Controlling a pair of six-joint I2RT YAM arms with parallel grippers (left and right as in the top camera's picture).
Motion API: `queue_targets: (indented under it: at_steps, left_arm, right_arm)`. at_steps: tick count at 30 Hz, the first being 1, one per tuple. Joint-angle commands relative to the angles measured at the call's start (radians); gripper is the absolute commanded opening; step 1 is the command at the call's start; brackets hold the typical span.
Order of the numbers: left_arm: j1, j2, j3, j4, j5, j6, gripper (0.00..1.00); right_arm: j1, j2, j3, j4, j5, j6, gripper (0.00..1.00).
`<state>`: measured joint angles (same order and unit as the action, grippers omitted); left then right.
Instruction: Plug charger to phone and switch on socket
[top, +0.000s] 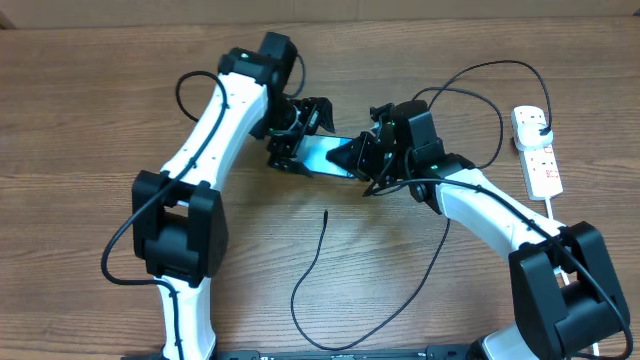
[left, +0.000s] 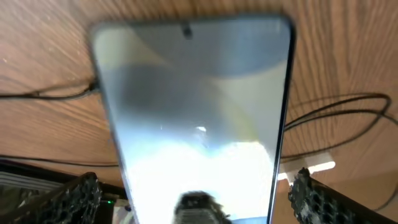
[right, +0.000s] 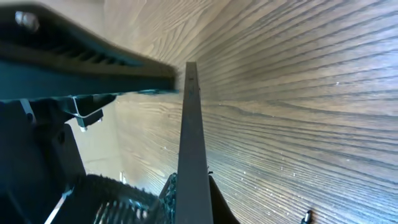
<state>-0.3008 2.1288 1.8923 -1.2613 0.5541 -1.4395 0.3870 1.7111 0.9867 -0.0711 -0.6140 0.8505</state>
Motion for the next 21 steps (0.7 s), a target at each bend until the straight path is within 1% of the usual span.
queue_targets:
  at_steps: [1, 3, 6, 10, 11, 12, 14, 19, 20, 21]
  left_arm:
    - [0.055, -0.024, 0.024, -0.011, 0.050, 0.115, 1.00]
    - [0.073, -0.036, 0.024, -0.009, 0.050, 0.141, 1.00]
    - [0.092, -0.065, 0.024, 0.018, 0.049, 0.184, 1.00]
    - [0.102, -0.123, 0.024, 0.069, 0.041, 0.214, 1.00]
    - [0.104, -0.141, 0.024, 0.085, 0.037, 0.214, 1.00]
    - [0.106, -0.166, 0.024, 0.110, 0.037, 0.213, 1.00]
    - [0.106, -0.200, 0.024, 0.143, 0.024, 0.211, 1.00]
    - [0.106, -0.275, 0.024, 0.184, -0.092, 0.199, 1.00]
    - [0.106, -0.294, 0.024, 0.196, -0.106, 0.205, 1.00]
    - [0.105, -0.305, 0.024, 0.201, -0.114, 0.208, 1.00]
  right_arm:
    - [-0.032, 0.000, 0.014, 0.031, -0.016, 0.110, 0.04]
    - [-0.041, 0.001, 0.014, 0.051, -0.020, 0.167, 0.04]
    - [-0.051, 0.000, 0.014, 0.127, -0.059, 0.269, 0.04]
    - [-0.063, 0.001, 0.014, 0.276, -0.135, 0.380, 0.04]
    - [-0.065, 0.001, 0.014, 0.307, -0.146, 0.422, 0.04]
    - [-0.067, 0.001, 0.014, 0.341, -0.148, 0.497, 0.04]
    - [-0.069, 0.001, 0.014, 0.362, -0.145, 0.583, 0.04]
    - [-0.069, 0.000, 0.014, 0.362, -0.123, 0.797, 0.04]
    - [-0.069, 0.001, 0.014, 0.376, -0.120, 0.880, 0.04]
    - [-0.068, 0.001, 0.014, 0.386, -0.120, 0.914, 0.04]
